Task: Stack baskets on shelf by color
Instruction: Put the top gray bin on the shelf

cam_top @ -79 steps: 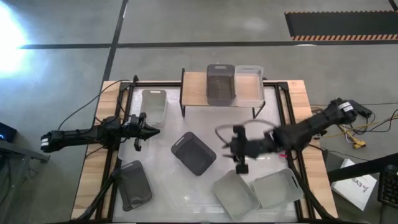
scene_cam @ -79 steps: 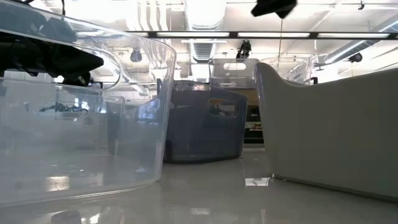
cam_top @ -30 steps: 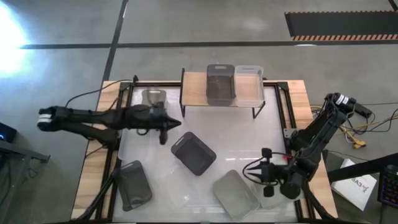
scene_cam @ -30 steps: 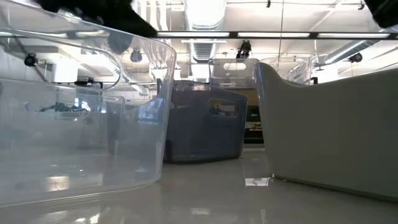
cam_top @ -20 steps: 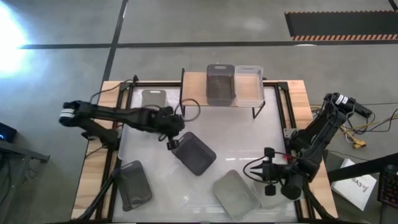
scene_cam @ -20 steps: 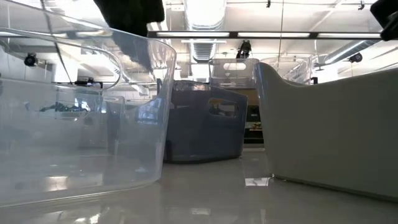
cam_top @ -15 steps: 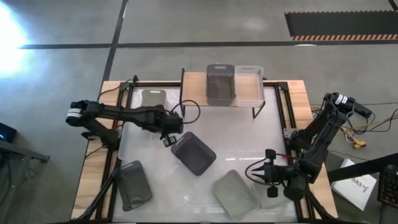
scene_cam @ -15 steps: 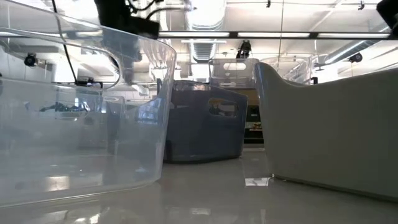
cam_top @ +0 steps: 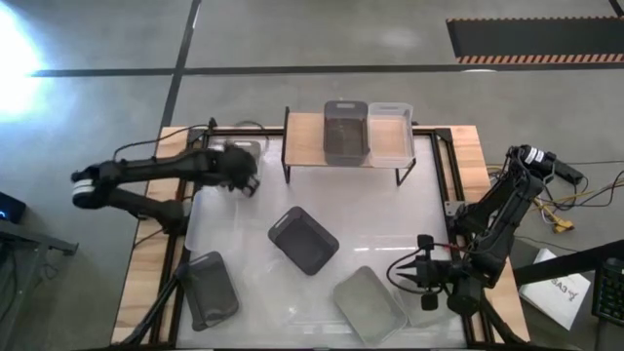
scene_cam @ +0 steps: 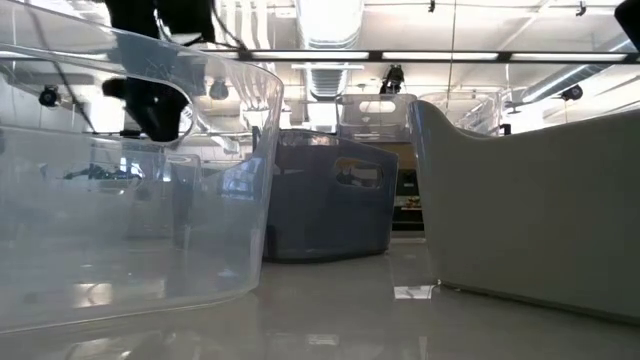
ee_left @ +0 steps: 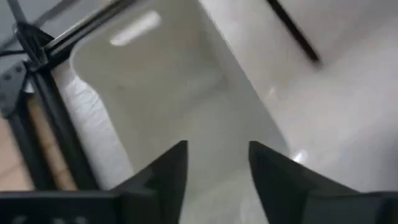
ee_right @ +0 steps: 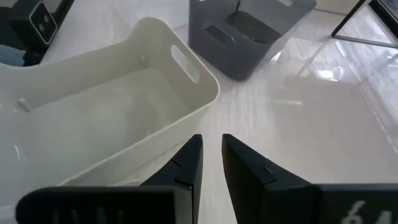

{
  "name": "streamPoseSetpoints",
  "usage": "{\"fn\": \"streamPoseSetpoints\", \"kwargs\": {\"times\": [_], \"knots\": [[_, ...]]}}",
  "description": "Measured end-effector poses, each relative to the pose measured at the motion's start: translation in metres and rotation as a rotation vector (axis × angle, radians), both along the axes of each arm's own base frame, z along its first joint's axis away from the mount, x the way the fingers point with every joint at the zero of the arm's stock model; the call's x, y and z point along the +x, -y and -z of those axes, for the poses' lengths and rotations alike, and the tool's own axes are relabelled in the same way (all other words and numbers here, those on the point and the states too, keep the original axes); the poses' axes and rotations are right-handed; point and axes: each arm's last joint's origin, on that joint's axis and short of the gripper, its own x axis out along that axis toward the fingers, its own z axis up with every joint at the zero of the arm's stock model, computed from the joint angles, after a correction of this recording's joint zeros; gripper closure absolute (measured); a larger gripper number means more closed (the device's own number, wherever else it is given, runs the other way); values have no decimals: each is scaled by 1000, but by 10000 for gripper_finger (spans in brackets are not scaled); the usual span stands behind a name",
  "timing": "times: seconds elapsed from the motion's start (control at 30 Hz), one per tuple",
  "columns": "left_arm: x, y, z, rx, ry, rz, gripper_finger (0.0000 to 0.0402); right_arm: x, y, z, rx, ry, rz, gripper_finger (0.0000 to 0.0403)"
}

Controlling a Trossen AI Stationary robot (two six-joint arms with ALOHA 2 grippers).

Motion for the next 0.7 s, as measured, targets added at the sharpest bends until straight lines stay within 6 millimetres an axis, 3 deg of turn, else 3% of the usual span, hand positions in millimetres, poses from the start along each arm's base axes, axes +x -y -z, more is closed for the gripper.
{"fn": "streamPoseSetpoints", "kwargs": {"times": [0.13,0.3,0.7], "knots": [[-9,-31,12,-26,194,-91,194,0,1,0,-9,16,12,349],[0,-59,23,-78,370,-41,168,1,0,0,-4,24,15,349],[30,-84,81,-189,125,-71,178,2,-2,-1,28,37,19,349]]}}
